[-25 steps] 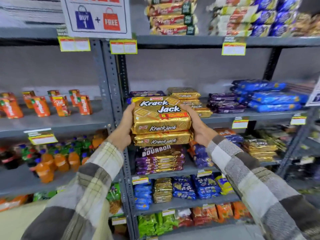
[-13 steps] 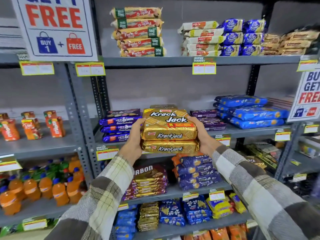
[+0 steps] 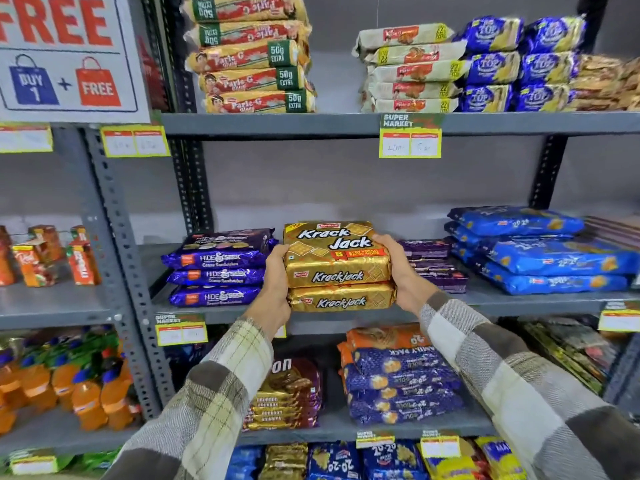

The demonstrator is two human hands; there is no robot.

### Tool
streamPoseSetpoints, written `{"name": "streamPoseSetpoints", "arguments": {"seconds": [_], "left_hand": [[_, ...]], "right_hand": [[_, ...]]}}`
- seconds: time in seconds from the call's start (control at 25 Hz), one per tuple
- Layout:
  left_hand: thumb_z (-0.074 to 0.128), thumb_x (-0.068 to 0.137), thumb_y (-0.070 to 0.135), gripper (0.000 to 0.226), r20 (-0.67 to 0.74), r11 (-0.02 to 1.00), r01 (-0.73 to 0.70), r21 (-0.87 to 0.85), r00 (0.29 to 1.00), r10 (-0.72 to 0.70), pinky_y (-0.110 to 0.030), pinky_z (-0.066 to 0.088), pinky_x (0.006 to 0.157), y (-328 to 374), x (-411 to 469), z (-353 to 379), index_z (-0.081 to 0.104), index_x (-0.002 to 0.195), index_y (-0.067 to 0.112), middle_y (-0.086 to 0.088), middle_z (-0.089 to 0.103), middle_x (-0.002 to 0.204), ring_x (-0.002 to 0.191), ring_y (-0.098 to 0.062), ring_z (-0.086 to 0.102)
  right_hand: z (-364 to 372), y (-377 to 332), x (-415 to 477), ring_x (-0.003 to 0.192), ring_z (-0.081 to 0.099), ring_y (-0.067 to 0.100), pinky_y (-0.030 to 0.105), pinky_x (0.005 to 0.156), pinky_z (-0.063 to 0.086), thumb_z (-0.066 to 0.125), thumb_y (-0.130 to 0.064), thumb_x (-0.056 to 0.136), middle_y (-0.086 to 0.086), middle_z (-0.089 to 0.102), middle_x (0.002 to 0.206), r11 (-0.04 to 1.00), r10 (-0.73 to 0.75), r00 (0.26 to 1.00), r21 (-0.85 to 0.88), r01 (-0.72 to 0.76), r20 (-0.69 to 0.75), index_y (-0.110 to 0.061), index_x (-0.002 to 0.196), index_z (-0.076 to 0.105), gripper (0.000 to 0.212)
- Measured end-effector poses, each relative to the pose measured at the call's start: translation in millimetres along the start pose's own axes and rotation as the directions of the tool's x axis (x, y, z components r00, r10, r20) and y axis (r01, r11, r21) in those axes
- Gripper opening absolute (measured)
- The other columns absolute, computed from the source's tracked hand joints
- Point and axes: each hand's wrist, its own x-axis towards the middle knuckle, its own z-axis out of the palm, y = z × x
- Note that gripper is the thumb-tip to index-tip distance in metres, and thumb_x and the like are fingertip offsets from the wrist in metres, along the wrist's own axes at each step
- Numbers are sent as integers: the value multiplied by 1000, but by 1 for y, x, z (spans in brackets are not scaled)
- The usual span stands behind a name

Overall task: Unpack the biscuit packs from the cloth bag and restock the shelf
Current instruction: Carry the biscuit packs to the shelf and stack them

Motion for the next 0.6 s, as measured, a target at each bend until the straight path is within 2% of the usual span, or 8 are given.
{"name": "streamPoseSetpoints", "arguments": {"seconds": [0.16,0.24,0.36,0.48,0.6], "left_hand": [[51,76,61,50,-46,1000,17,-3,999,-17,-48,60,66,4,40,2,80,76,20,-12,78,91,73,-31,76],[50,77,61,51,-33,999,34,-6,999,-34,-44,59,61,4,58,4,80,69,20,-12,78,87,68,-30,75],[47,82,59,51,-6,998,57,-7,998,-57,-39,59,54,3,81,4,77,77,18,-12,78,80,62,-29,74],[45,86,57,48,-20,997,75,21,997,-74,-38,59,51,3,100,3,73,85,17,-11,77,75,58,-28,74],[43,88,54,48,-56,998,57,39,997,-55,-43,61,59,1,111,4,73,97,17,-13,78,87,66,-29,75]], "right_hand": [[1,-3,40,95,74,32,49,87,57,59,-67,77,11,77,101,999,25,1000,-20,-25,-9,-19,110,72,60],[2,-3,56,94,73,32,48,88,57,58,-67,78,12,77,102,999,30,1000,-16,-30,-7,-18,111,72,60],[-1,1,76,88,74,31,44,80,59,58,-66,80,13,77,101,999,50,999,2,-50,-6,-17,112,71,59],[-3,7,96,99,71,34,48,88,57,56,-67,80,15,75,108,998,58,998,3,-58,2,-16,118,68,65],[-3,8,110,103,70,36,54,95,52,55,-68,79,16,75,108,999,49,999,-5,-49,-13,-16,119,68,67]]}}
